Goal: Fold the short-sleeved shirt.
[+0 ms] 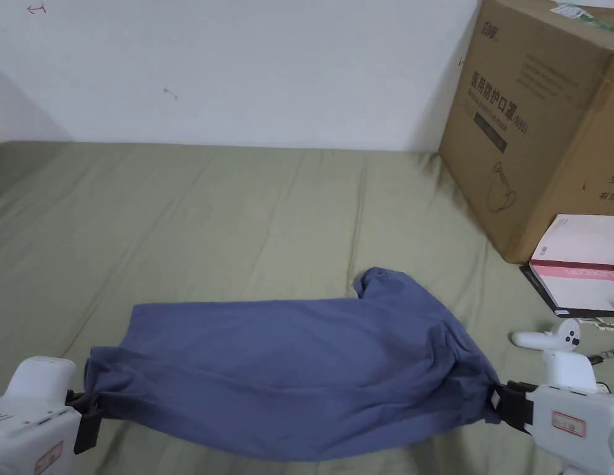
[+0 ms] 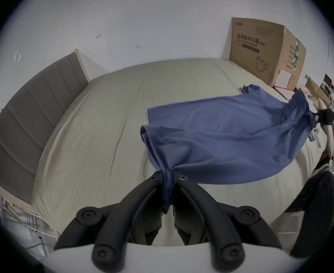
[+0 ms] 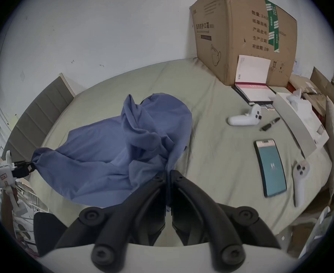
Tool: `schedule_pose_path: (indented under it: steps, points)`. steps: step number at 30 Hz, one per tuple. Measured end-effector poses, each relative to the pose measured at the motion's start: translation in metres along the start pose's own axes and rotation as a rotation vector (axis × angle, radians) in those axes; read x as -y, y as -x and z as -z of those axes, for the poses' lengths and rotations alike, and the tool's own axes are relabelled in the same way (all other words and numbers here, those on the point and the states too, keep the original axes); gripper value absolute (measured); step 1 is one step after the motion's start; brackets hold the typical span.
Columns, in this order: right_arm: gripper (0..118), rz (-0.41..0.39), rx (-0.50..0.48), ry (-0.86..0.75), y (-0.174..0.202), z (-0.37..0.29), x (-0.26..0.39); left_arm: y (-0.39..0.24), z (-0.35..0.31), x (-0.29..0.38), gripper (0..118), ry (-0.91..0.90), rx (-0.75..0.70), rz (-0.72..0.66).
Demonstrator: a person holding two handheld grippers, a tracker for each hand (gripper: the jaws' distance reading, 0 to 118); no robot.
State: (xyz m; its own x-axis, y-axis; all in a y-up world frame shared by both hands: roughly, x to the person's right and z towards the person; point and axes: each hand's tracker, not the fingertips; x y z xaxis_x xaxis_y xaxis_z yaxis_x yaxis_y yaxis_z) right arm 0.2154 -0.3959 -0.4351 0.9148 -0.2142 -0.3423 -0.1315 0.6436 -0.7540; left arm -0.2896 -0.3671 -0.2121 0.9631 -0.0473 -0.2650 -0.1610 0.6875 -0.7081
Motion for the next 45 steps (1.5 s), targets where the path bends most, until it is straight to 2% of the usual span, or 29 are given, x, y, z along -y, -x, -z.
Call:
schedule_pose_path:
  steps: [7,11,12,13,14,15,16,17,19,22,23,24,25,26,29,32,38,39,41,42,45]
  points:
    - [3,0.074,0.061,0.199,-0.005,0.013,0.075,0.011,0.017,0.056,8,0.180,0.030,-0.073]
    - [3,0.121,0.098,0.189,-0.002,0.019,0.088,0.007,0.025,0.071,8,0.195,0.013,-0.098]
    - [9,0.136,0.096,0.168,-0.003,0.017,0.085,0.006,0.022,0.070,8,0.183,0.002,-0.101]
    - [30,0.148,0.093,0.150,-0.001,0.009,0.081,0.006,0.015,0.068,13,0.157,-0.012,-0.110]
    - [79,0.155,0.074,0.134,0.001,0.002,0.078,0.005,0.005,0.064,43,0.123,-0.028,-0.118]
    - [101,0.151,0.061,0.100,0.006,-0.009,0.074,0.003,-0.003,0.062,83,0.092,-0.042,-0.119]
    - [103,0.125,0.057,0.017,0.012,-0.026,0.067,-0.002,-0.018,0.059,109,0.020,-0.053,-0.104]
    - [103,0.089,0.045,-0.050,0.021,-0.040,0.061,-0.006,-0.035,0.056,113,-0.104,-0.046,-0.085]
    - [103,0.014,0.007,-0.224,0.042,-0.065,0.053,-0.015,-0.059,0.046,110,-0.280,-0.026,-0.086]
    - [101,-0.135,0.015,-0.430,0.079,-0.088,0.046,-0.021,-0.066,0.030,108,-0.418,-0.064,-0.065]
    - [87,-0.177,0.022,-0.481,0.090,-0.092,0.044,-0.024,-0.066,0.025,96,-0.441,-0.081,-0.047]
    - [58,-0.194,0.000,-0.509,0.098,-0.090,0.043,-0.025,-0.064,0.020,75,-0.440,-0.086,-0.023]
    - [23,-0.204,-0.004,-0.521,0.105,-0.089,0.041,-0.027,-0.060,0.014,44,-0.416,-0.099,-0.017]
    - [8,-0.194,0.003,-0.501,0.110,-0.084,0.040,-0.026,-0.047,0.011,10,-0.383,-0.111,-0.009]
    - [8,-0.173,-0.064,-0.454,0.114,-0.072,0.036,-0.018,-0.023,0.000,7,-0.313,-0.061,-0.021]
    - [8,-0.184,-0.053,-0.440,0.114,-0.058,0.037,-0.008,0.019,-0.014,5,-0.214,-0.059,-0.009]
    - [8,-0.188,-0.021,-0.355,0.100,-0.026,0.033,0.022,0.135,-0.056,8,-0.066,-0.085,0.035]
    - [8,-0.185,-0.015,-0.346,0.097,-0.022,0.031,0.026,0.155,-0.064,24,-0.038,-0.104,0.060]
    - [8,-0.177,0.006,-0.318,0.091,-0.016,0.028,0.037,0.198,-0.077,89,0.007,-0.112,0.082]
    - [8,-0.172,0.013,-0.311,0.087,-0.012,0.026,0.036,0.215,-0.084,101,0.023,-0.122,0.090]
    - [8,-0.165,0.050,-0.279,0.076,-0.005,0.019,0.047,0.268,-0.094,100,0.101,-0.117,0.058]
